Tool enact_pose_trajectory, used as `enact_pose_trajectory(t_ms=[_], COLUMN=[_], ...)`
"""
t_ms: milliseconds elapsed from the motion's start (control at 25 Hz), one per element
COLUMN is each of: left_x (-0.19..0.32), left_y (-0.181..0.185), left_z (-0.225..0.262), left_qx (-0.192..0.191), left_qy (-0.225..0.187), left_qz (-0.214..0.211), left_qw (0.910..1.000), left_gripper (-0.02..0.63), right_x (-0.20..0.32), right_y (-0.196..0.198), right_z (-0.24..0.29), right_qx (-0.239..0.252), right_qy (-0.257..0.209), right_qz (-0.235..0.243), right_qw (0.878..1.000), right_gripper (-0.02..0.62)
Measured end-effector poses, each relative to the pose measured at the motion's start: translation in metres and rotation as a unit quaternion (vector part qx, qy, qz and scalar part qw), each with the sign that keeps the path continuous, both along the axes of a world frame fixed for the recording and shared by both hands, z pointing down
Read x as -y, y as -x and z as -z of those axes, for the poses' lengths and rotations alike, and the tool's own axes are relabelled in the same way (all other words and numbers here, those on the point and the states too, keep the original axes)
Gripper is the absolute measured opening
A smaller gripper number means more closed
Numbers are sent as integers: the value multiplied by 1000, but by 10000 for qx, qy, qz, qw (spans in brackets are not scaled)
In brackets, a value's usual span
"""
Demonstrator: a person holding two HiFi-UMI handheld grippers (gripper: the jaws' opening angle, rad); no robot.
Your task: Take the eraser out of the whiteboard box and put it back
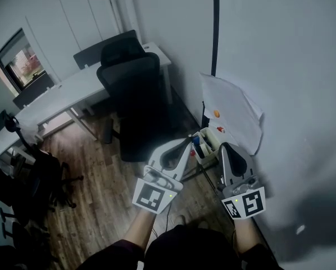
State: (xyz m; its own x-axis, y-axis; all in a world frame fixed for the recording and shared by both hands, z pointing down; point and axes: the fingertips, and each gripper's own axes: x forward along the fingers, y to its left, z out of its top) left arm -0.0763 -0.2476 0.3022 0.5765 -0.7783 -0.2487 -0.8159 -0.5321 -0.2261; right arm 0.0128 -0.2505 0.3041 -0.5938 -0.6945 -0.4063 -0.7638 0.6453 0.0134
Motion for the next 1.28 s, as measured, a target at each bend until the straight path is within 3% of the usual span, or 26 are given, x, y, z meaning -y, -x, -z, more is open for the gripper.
enact_pose_trajectory(t_ms=[1280], left_x=[-8], left_y=[16], left_z=[0], left_qx=[-336], left_qy=[37], left_qz=[-23], left_qw=[9994], left_gripper=[5], right_x=[-10], right_y=[0], right_z=[-4], right_qx=[-42], right_qy=[12], right_qz=[-119], right_qw=[9999], right_gripper=[3])
